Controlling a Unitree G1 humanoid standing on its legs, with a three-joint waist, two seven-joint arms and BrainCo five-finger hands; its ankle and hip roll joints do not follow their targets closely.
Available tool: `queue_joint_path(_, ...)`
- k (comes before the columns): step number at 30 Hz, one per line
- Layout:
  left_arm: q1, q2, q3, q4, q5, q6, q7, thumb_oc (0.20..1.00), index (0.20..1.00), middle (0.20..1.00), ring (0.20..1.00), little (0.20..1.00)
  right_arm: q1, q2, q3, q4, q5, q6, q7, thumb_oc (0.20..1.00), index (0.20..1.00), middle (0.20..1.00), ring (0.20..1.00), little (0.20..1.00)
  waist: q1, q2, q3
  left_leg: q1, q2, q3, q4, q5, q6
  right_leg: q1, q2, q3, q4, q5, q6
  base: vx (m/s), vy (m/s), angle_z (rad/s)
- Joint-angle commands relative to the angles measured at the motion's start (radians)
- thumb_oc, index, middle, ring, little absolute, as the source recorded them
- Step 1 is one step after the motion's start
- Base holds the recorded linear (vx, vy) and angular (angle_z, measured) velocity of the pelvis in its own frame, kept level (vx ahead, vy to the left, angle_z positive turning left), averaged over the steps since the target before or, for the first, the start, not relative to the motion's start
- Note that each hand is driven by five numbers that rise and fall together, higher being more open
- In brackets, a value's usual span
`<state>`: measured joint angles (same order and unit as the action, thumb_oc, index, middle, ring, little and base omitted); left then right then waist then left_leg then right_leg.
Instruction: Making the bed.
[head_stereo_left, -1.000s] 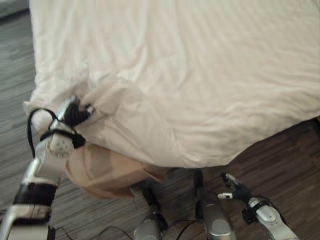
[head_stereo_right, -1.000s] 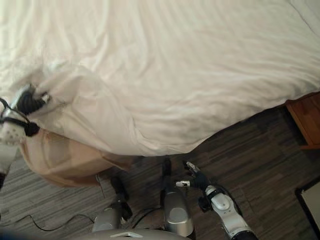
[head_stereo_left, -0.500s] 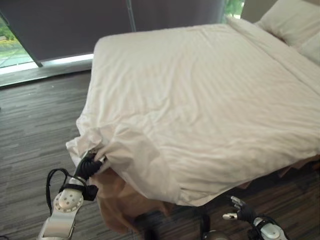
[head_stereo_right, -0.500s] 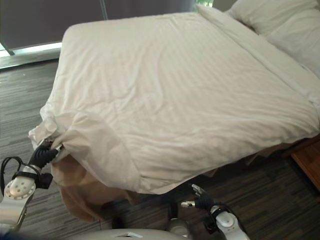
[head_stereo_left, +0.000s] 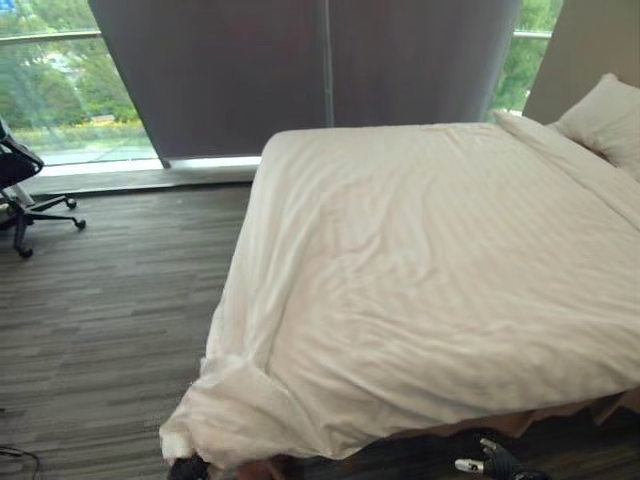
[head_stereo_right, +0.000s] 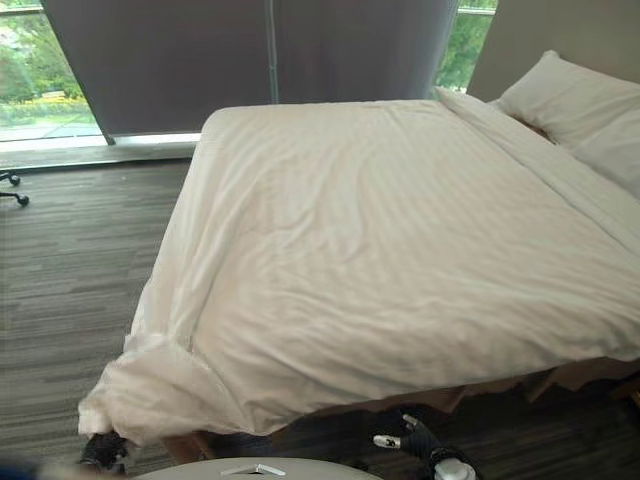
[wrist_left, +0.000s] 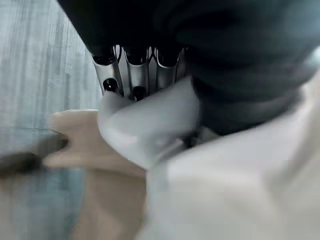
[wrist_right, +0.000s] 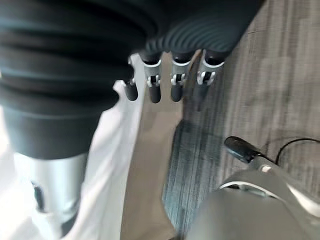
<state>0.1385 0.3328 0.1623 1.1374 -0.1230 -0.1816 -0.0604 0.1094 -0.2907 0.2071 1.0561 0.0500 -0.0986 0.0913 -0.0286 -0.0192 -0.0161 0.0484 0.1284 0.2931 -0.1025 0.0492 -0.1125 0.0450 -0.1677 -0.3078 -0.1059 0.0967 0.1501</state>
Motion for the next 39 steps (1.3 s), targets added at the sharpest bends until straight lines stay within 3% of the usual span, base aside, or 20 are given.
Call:
queue_joint_path(1, 0.218, 0.028, -0.091, 0.06, 0.208, 0.098, 0.073, 1.0, 1.0, 1.0, 1.0, 1.0, -0.11, 0.019, -0.005, 0.003, 0.027, -0.024, -0.042, 1.0, 1.0, 1.0, 1.0, 1.0, 0.039, -0.03, 0.127, 0.026, -0.008, -0.049, 0.015, -0.125, 0.037, 0.021, -0.069, 0.012, 0.029, -0.082, 0.059, 0.0, 0.0, 0.0)
queue_joint_path(4, 0.21, 0.128, -0.126, 0.029, 0.365, 0.067, 0.126, 1.0, 1.0, 1.0, 1.0, 1.0, -0.107, 0.004, -0.003, 0.028, 0.009, -0.027, -0.053, 1.0, 1.0, 1.0, 1.0, 1.0, 0.038, -0.027, 0.123, 0.031, -0.006, -0.043, 0.015, -0.127, 0.032, 0.024, -0.068, 0.013, 0.029, -0.082, 0.062, 0.01, 0.009, 0.0)
queue_joint_path(5, 0.21, 0.128, -0.126, 0.029, 0.365, 0.067, 0.126, 1.0, 1.0, 1.0, 1.0, 1.0, -0.107, 0.004, -0.003, 0.028, 0.009, -0.027, -0.053, 1.0, 1.0, 1.0, 1.0, 1.0, 0.038, -0.027, 0.123, 0.031, -0.006, -0.043, 0.015, -0.127, 0.032, 0.024, -0.068, 0.013, 0.029, -0.082, 0.062, 0.0, 0.0, 0.0)
queue_joint_path(7, 0.261, 0.315, -0.126, -0.182, 0.539, 0.044, 0.141, 1.0, 1.0, 1.0, 1.0, 1.0, -0.084, -0.016, -0.007, 0.018, -0.001, -0.036, -0.053, 1.0, 1.0, 1.0, 1.0, 1.0, 0.04, -0.023, 0.123, 0.035, -0.002, -0.031, 0.015, -0.127, 0.029, 0.024, -0.068, 0.011, 0.029, -0.076, 0.068, 0.02, 0.015, -0.02)
queue_joint_path(8, 0.326, 0.454, -0.07, -0.371, 0.623, 0.031, 0.118, 1.0, 1.0, 1.0, 1.0, 1.0, -0.058, -0.022, -0.017, 0.01, -0.003, -0.042, -0.045, 1.0, 1.0, 1.0, 1.0, 1.0, 0.045, -0.021, 0.119, 0.039, 0.0, -0.026, 0.015, -0.127, 0.027, 0.026, -0.067, 0.01, 0.028, -0.074, 0.074, 0.03, 0.018, -0.02)
queue_joint_path(9, 0.185, 0.446, -0.141, -0.286, 0.684, 0.073, 0.17, 1.0, 1.0, 1.0, 1.0, 1.0, -0.057, -0.032, -0.001, 0.016, -0.033, -0.03, -0.044, 1.0, 1.0, 1.0, 1.0, 1.0, 0.028, -0.024, 0.115, 0.042, 0.002, -0.022, 0.015, -0.129, 0.025, 0.025, -0.066, 0.013, 0.029, -0.075, 0.075, 0.0, 0.0, 0.0)
queue_joint_path(10, 0.12, 0.474, -0.184, -0.242, 0.742, 0.076, 0.179, 1.0, 1.0, 1.0, 1.0, 1.0, -0.045, -0.044, 0.005, 0.011, -0.042, -0.031, -0.051, 1.0, 1.0, 1.0, 1.0, 1.0, 0.019, -0.025, 0.114, 0.045, 0.002, -0.019, 0.015, -0.132, 0.025, 0.023, -0.064, 0.021, 0.029, -0.078, 0.075, 0.01, 0.009, 0.17)
queue_joint_path(12, 0.036, 0.465, -0.223, -0.143, 0.751, 0.104, 0.168, 1.0, 1.0, 1.0, 1.0, 1.0, -0.045, -0.062, 0.011, 0.021, -0.051, -0.031, -0.041, 1.0, 1.0, 1.0, 1.0, 1.0, 0.0, -0.026, 0.109, 0.046, 0.004, -0.013, 0.015, -0.134, 0.026, 0.016, -0.06, 0.035, 0.03, -0.08, 0.073, 0.01, 0.01, 0.14)
queue_joint_path(14, -0.054, 0.312, -0.341, 0.044, 0.751, 0.14, 0.122, 1.0, 1.0, 1.0, 1.0, 1.0, -0.071, -0.061, 0.04, 0.051, -0.075, -0.014, -0.027, 1.0, 1.0, 1.0, 1.0, 1.0, -0.03, -0.023, 0.102, 0.056, 0.006, -0.003, 0.015, -0.137, 0.029, 0.008, -0.053, 0.056, 0.035, -0.09, 0.065, 0.01, 0.011, -0.22)
queue_joint_path(18, -0.04, 0.088, -0.41, 0.115, 0.67, 0.126, 0.084, 1.0, 1.0, 1.0, 1.0, 1.0, -0.104, -0.043, 0.046, 0.07, -0.06, -0.003, -0.026, 1.0, 1.0, 1.0, 1.0, 1.0, -0.037, -0.017, 0.1, 0.066, 0.006, 0.007, 0.015, -0.142, 0.034, 0.005, -0.046, 0.072, 0.034, -0.101, 0.055, 0.0, -0.014, -0.35)
queue_joint_path(20, -0.131, -0.033, -0.428, 0.002, 0.397, 0.082, 0.071, 1.0, 1.0, 1.0, 1.0, 1.0, -0.101, -0.006, 0.038, 0.09, -0.029, -0.001, -0.047, 1.0, 1.0, 1.0, 1.0, 1.0, -0.05, -0.021, 0.098, 0.074, 0.01, 0.0, 0.015, -0.144, 0.033, 0.016, -0.04, 0.078, 0.031, -0.11, 0.048, 0.01, -0.07, -0.02)
queue_joint_path(22, -0.169, -0.03, -0.426, -0.064, 0.322, 0.077, 0.084, 1.0, 1.0, 1.0, 1.0, 1.0, -0.101, -0.001, 0.038, 0.098, -0.027, 0.001, -0.054, 1.0, 1.0, 1.0, 1.0, 1.0, -0.056, -0.023, 0.094, 0.07, 0.01, -0.002, 0.015, -0.141, 0.033, 0.013, -0.039, 0.077, 0.03, -0.11, 0.045, 0.01, -0.061, -0.01)
queue_joint_path(25, -0.196, 0.029, -0.381, -0.498, 0.079, -0.003, 0.112, 1.0, 1.0, 1.0, 1.0, 1.0, -0.094, 0.005, 0.019, 0.098, -0.027, 0.0, -0.086, 1.0, 1.0, 1.0, 1.0, 1.0, -0.06, -0.023, 0.091, 0.071, 0.014, -0.007, 0.015, -0.137, 0.032, 0.021, -0.037, 0.073, 0.024, -0.11, 0.043, 0.02, -0.076, 0.12)
queue_joint_path(27, -0.193, 0.042, -0.37, -0.642, 0.003, -0.037, 0.107, 1.0, 1.0, 1.0, 1.0, 1.0, -0.098, 0.0, 0.012, 0.09, -0.027, -0.002, -0.098, 1.0, 1.0, 1.0, 1.0, 1.0, -0.061, -0.024, 0.092, 0.071, 0.016, -0.003, 0.015, -0.137, 0.03, 0.021, -0.037, 0.075, 0.022, -0.107, 0.043, 0.0, -0.05, 0.14)
queue_joint_path(33, -0.233, 0.047, -0.356, -0.808, -0.086, -0.073, 0.105, 1.0, 1.0, 1.0, 1.0, 1.0, -0.103, -0.003, 0.005, 0.103, -0.031, -0.002, -0.098, 1.0, 1.0, 1.0, 1.0, 1.0, -0.067, -0.03, 0.091, 0.074, 0.024, 0.008, 0.015, -0.134, 0.024, 0.024, -0.032, 0.076, 0.021, -0.108, 0.041, 0.0, -0.03, -0.01)
queue_joint_path(34, -0.265, 0.058, -0.344, -0.899, -0.158, -0.095, 0.084, 1.0, 1.0, 1.0, 1.0, 1.0, -0.099, -0.009, 0.003, 0.114, -0.029, 0.001, -0.097, 1.0, 1.0, 1.0, 1.0, 1.0, -0.071, -0.032, 0.087, 0.076, 0.028, 0.011, 0.015, -0.133, 0.021, 0.026, -0.03, 0.076, 0.02, -0.11, 0.04, 0.02, -0.044, 0.0)
queue_joint_path(39, -0.25, 0.087, -0.306, -1.057, -0.211, -0.116, 0.036, 1.0, 1.0, 1.0, 1.0, 1.0, -0.099, -0.011, -0.008, 0.128, -0.026, 0.005, -0.09, 1.0, 1.0, 1.0, 1.0, 1.0, -0.069, -0.03, 0.085, 0.081, 0.032, 0.012, 0.015, -0.133, 0.018, 0.03, -0.028, 0.075, 0.019, -0.111, 0.039, 0.01, -0.027, -0.07)
